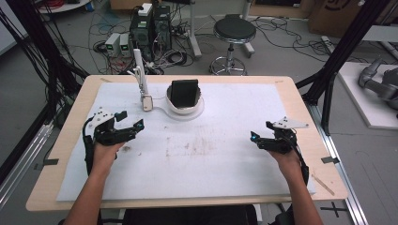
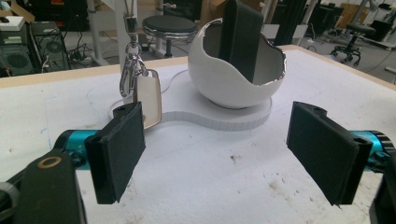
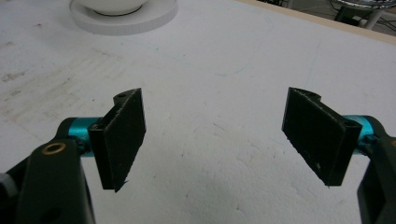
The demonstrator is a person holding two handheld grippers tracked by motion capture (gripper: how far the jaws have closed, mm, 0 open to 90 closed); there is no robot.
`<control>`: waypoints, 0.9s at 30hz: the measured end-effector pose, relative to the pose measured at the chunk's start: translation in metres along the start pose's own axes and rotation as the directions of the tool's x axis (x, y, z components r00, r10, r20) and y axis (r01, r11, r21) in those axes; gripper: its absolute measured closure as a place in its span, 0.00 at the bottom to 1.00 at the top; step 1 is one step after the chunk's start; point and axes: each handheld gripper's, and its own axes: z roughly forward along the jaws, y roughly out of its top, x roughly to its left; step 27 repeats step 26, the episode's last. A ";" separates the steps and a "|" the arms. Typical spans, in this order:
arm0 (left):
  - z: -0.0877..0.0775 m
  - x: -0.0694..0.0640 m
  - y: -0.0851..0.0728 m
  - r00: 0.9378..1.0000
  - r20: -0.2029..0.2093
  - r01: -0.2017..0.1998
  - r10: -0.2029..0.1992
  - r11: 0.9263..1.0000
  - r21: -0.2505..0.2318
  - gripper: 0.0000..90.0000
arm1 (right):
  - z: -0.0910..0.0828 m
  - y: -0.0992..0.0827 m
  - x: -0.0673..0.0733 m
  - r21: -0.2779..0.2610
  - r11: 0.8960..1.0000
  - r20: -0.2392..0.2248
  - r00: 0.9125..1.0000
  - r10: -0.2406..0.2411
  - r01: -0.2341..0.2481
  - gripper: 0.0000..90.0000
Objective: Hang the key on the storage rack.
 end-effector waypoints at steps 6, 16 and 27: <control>-0.003 0.000 0.001 1.000 -0.006 0.000 0.000 1.000 0.005 0.21 | 0.003 0.002 0.003 -0.001 1.000 -0.003 1.000 0.000 0.000 0.24; -0.003 0.002 0.001 1.000 -0.012 0.002 -0.002 1.000 0.014 0.21 | 0.007 0.004 0.003 0.004 1.000 -0.007 1.000 0.007 -0.007 0.24; 0.000 0.000 0.001 1.000 -0.003 -0.009 0.009 1.000 0.019 0.21 | 0.005 0.002 0.002 0.004 1.000 -0.007 1.000 0.014 -0.014 0.24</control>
